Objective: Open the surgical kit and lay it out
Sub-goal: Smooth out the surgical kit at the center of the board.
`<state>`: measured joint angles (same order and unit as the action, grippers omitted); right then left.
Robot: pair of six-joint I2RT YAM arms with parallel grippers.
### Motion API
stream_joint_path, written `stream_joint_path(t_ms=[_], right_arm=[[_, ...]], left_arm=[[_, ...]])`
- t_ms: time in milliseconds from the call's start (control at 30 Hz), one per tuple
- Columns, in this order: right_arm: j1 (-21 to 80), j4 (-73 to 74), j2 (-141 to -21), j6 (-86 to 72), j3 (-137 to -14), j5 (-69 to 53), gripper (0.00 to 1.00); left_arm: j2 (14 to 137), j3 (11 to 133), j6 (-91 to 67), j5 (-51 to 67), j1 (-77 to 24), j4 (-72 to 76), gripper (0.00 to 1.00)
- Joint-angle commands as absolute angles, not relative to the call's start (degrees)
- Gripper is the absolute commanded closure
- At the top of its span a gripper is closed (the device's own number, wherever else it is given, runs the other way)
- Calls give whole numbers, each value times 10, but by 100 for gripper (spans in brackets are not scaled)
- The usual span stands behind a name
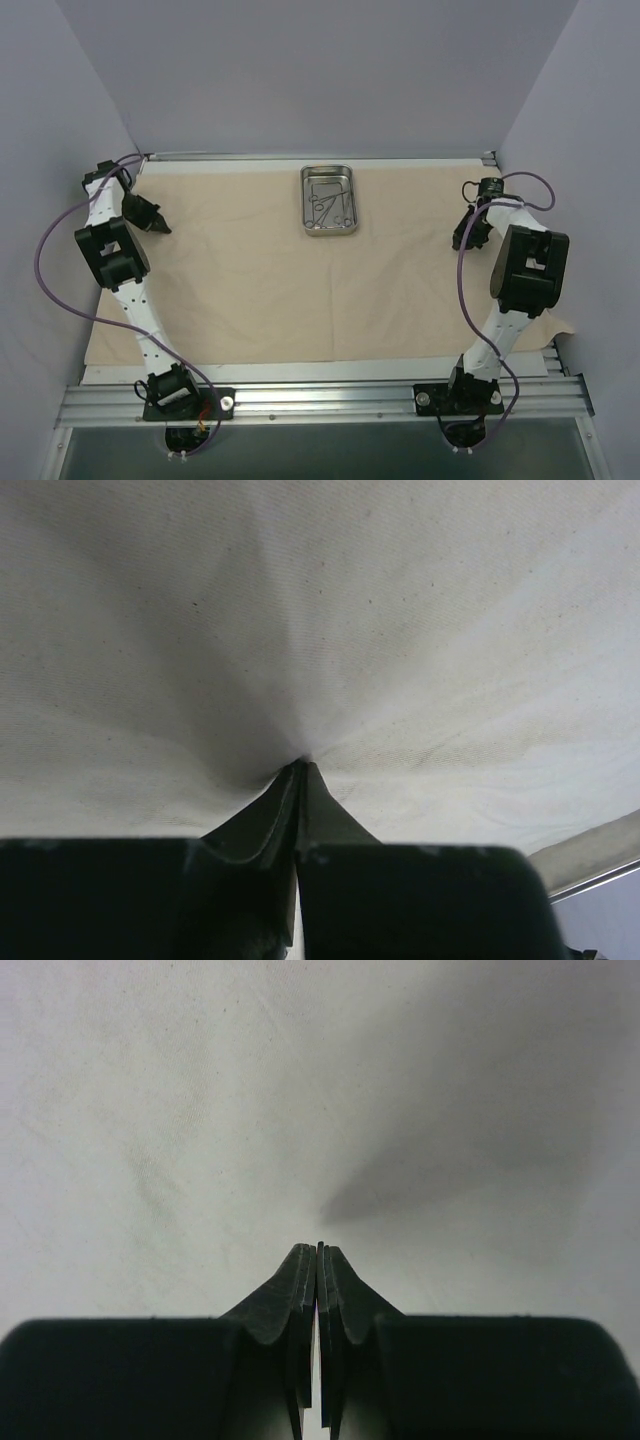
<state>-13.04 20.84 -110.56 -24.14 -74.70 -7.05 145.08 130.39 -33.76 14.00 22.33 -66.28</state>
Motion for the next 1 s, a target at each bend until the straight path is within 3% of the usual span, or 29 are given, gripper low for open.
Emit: stream_joint_path(t_ms=[0, 100, 200, 533, 633, 800, 967], right_arm=[[-132, 268, -1014, -236, -760, -25, 100], [-150, 303, -975, -234, -745, -4, 100], [-166, 313, -937, -238, -699, 21, 100], [-233, 295, -922, -266, -549, 42, 100], [-218, 291, -933, -275, -536, 12, 100], [-106, 251, -935, -336, -519, -108, 100], [-85, 255, -929, -349, -536, -99, 100]], left_arm=[[1434, 1328, -308, 109, 223, -679, 93], [1393, 1313, -302, 118, 204, -665, 84], [1360, 1257, -311, 144, 173, -633, 83], [1402, 1150, -359, 234, 147, -548, 89], [1421, 1163, -355, 234, 157, -556, 89], [1427, 1168, -355, 233, 173, -556, 89], [1431, 1172, -353, 236, 176, -555, 89]])
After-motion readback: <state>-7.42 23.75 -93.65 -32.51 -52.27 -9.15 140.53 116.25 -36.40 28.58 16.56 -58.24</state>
